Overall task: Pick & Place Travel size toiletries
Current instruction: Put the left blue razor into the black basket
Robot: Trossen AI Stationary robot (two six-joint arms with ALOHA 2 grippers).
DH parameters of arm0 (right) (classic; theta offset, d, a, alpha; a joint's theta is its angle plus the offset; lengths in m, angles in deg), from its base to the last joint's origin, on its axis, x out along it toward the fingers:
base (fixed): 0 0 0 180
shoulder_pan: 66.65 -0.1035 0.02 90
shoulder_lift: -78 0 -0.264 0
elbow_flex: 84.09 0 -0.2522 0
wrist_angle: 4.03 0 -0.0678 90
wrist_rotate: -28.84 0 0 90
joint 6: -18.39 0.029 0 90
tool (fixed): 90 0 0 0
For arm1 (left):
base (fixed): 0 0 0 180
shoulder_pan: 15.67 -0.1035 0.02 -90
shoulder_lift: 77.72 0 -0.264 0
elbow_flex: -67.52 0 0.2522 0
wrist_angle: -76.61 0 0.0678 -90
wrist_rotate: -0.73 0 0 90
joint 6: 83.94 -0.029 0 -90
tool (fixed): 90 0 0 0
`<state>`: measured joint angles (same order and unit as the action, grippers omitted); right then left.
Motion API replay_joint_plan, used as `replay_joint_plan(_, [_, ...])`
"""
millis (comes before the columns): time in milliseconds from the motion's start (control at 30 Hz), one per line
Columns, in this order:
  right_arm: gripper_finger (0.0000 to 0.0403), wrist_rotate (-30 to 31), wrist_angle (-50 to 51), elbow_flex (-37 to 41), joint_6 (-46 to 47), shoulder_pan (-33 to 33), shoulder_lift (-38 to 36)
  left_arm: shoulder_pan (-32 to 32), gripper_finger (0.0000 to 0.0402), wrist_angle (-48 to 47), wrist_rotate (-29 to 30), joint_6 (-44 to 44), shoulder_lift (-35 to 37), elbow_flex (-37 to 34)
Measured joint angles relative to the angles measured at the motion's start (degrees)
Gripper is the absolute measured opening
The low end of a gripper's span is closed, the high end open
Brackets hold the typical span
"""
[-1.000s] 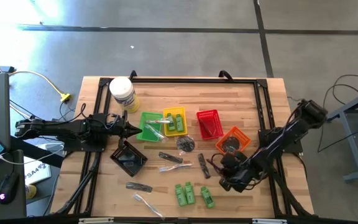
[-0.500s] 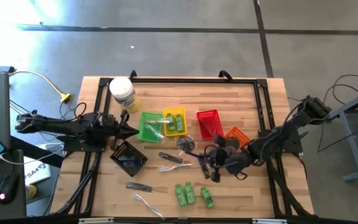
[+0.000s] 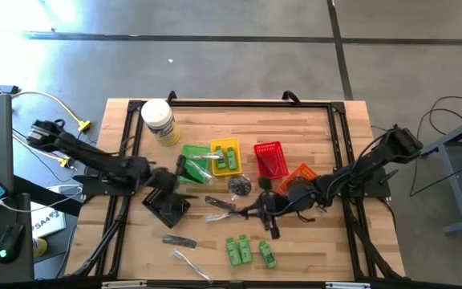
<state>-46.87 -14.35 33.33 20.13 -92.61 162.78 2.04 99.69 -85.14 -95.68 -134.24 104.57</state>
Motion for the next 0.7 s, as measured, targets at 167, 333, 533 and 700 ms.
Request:
replay_joint_plan(167, [0.0028, 2.24, -1.83, 0.05, -0.72, -0.17, 1.37, 0.34, 0.0276, 0.25, -4.70, -6.11, -13.67, 11.05])
replay_joint_plan(333, [0.0028, 3.30, -1.92, 0.05, -2.20, -0.71, 1.39, 0.19, 0.0292, 0.08, -8.78, -7.49, -22.02, 20.66])
replay_joint_plan(533, [0.0028, 4.61, -4.35, 0.05, -6.40, -2.87, 1.39, -1.50, 0.0292, -0.15, -14.85, -4.39, -25.13, 27.16])
replay_joint_plan(700, [0.0028, 10.62, -6.49, 0.05, -10.91, -4.21, 1.39, -1.57, 0.0292, 1.29, -19.11, -3.13, -26.87, 28.82])
